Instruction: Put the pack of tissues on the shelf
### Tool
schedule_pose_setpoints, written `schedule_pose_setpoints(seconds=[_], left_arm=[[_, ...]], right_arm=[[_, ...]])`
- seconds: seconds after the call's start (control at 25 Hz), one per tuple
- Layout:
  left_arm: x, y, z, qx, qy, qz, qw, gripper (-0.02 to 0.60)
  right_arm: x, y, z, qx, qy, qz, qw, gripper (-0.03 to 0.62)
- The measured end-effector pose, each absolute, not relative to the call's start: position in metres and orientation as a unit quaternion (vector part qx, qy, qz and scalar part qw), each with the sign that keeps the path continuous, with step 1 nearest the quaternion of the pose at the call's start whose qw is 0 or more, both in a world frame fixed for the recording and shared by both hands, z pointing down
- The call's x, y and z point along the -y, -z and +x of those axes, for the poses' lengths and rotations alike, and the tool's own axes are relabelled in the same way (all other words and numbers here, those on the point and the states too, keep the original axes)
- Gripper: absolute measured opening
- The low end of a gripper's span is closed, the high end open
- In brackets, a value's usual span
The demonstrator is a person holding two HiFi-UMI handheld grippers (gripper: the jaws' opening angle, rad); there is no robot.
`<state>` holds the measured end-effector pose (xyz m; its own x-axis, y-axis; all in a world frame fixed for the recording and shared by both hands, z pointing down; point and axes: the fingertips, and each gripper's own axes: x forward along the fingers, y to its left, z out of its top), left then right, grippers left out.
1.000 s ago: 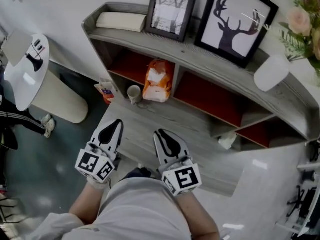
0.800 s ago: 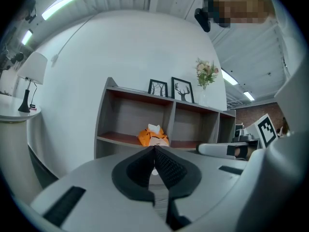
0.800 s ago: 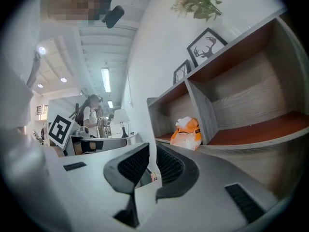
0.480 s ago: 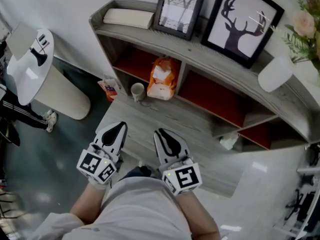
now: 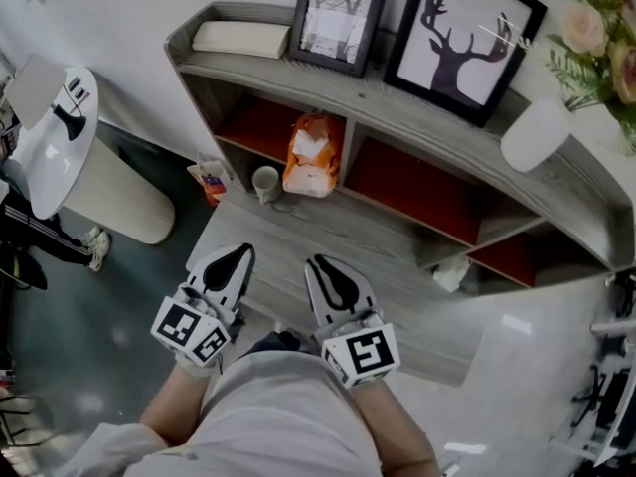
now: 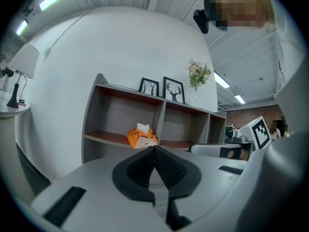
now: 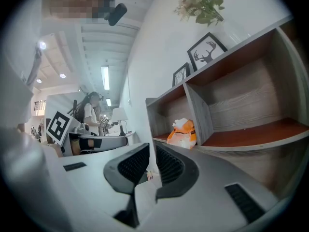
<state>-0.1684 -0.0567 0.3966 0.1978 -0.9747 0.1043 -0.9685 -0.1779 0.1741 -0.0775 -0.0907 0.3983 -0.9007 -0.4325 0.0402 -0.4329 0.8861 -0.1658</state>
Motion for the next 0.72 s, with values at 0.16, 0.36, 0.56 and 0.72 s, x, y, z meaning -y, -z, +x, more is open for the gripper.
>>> schedule_pose_setpoints(seconds=[0.16,0.36,0.56,0.72], left_arm=[[0.0591,-0.3970,-0.1656,0.626,0.014,0.772,0.104,0.015],[0.0606,-0.3971,-0.1655,0.624,0.016,0.774,0.109,0.015],[0.0611,-0.4002,-0.1635,0.623,0.014,0.774,0.116,0.015],[0.0618,-0.4009,-0.1624,0.622,0.014,0.774,0.117,0.015]], right_arm=[[0.0919,-0.3980,-0.0742,0.970,-0.087,0.228,0.002,0.054],[0.0933,-0.3966,-0.0707,0.969,-0.086,0.232,-0.001,0.054],[0.0945,-0.3972,-0.0680,0.969,-0.085,0.234,0.001,0.054],[0.0949,-0.3969,-0.0678,0.969,-0.084,0.233,0.001,0.054]])
